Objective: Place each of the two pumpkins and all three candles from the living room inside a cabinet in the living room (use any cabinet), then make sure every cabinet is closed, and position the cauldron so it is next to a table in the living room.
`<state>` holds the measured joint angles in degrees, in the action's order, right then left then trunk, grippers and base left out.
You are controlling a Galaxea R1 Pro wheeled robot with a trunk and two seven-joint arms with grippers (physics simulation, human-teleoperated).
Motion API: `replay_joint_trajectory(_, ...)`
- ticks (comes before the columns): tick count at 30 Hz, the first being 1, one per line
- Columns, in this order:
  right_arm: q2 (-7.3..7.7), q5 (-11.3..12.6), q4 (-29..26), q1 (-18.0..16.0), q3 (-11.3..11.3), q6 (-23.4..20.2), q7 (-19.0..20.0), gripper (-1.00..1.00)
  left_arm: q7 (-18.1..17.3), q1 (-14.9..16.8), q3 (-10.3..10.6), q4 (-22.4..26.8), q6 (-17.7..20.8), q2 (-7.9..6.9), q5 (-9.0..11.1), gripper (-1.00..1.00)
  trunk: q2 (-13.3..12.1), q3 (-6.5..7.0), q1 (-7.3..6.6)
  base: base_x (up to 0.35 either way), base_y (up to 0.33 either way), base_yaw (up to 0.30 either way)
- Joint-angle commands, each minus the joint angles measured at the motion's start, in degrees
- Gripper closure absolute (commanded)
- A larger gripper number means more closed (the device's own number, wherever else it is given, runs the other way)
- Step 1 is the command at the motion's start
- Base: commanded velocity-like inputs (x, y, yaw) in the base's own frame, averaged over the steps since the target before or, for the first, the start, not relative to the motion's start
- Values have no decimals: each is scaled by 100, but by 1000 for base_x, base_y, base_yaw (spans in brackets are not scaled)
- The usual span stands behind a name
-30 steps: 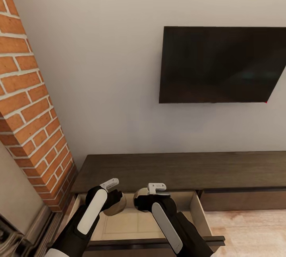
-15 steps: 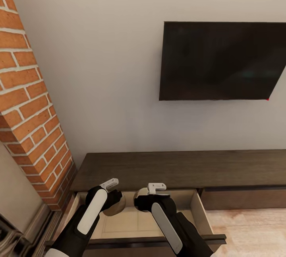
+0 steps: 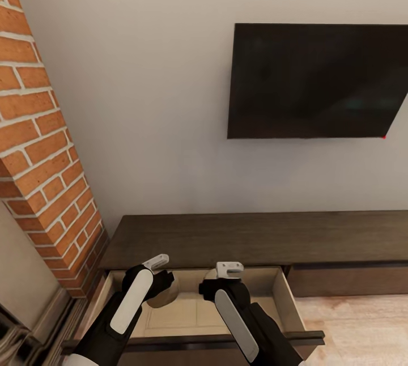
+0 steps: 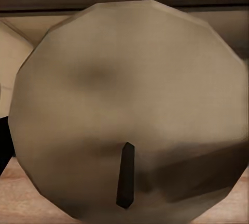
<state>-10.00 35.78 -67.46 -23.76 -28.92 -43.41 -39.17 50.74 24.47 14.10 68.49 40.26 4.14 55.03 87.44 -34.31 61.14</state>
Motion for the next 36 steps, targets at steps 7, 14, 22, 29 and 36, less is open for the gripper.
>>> replay_joint_trajectory(7, 1, 69, -53, -6, -10, 8, -67, 100, 48, 5, 3, 7, 17, 5, -85, 100, 286, -132, 154, 0, 0, 0)
replay_joint_trajectory(14, 5, 67, -52, -6, -44, -27, -53, 100, 46, 5, -13, 7, 17, 31, -425, 100, 566, -258, 308, 0, 0, 0)
replay_joint_trajectory(22, 20, 76, -122, -6, -60, -2, -35, 100, 47, 5, -14, 7, 17, 42, -456, 100, 887, -401, 484, 0, 0, 0)
replay_joint_trajectory(29, 31, 70, -144, -6, -61, -1, -30, 100, 41, 5, -13, 7, 17, 51, -458, 100, 1168, -527, 637, 0, 0, 0)
replay_joint_trajectory(36, 35, 69, -145, -6, -61, -1, -29, 100, 41, 5, -13, 7, 17, 52, -458, 100, 1449, -653, 791, 0, 0, 0)
